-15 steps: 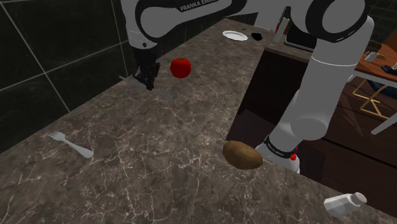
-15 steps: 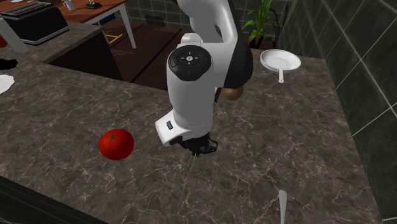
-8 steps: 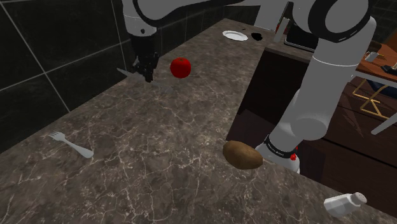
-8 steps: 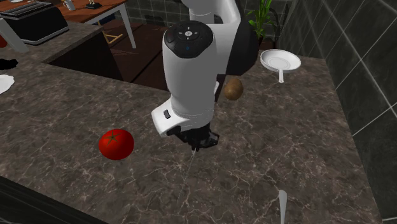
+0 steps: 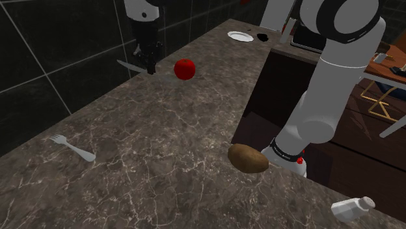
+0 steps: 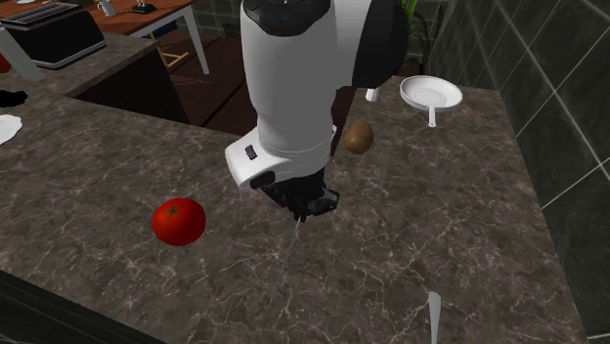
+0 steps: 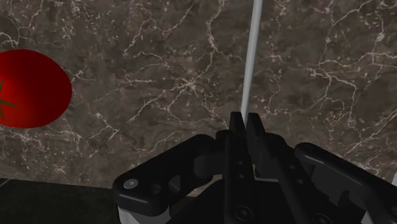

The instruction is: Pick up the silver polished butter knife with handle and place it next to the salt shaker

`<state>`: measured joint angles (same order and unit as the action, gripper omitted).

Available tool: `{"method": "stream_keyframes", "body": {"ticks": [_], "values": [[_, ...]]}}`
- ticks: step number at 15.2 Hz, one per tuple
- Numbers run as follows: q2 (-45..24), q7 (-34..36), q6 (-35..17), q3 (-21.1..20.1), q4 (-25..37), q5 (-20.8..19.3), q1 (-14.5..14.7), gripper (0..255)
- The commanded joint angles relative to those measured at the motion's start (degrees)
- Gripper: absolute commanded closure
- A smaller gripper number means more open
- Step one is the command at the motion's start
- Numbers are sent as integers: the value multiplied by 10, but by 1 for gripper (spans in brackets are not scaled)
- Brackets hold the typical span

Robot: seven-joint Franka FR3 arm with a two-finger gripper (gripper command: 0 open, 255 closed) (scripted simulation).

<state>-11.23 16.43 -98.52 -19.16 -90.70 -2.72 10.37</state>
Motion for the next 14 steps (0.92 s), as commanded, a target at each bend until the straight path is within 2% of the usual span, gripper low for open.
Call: {"method": "stream_keyframes", "body": {"ticks": [1,2,8,14], "values": [[-1,0,16,0,16,0,1,255],[-1,1,23,-1,24,0,1,255],[140,2,-13,-9,-146,47,0,255],[271,5,-21,-13,-277,94,17,255]]}}
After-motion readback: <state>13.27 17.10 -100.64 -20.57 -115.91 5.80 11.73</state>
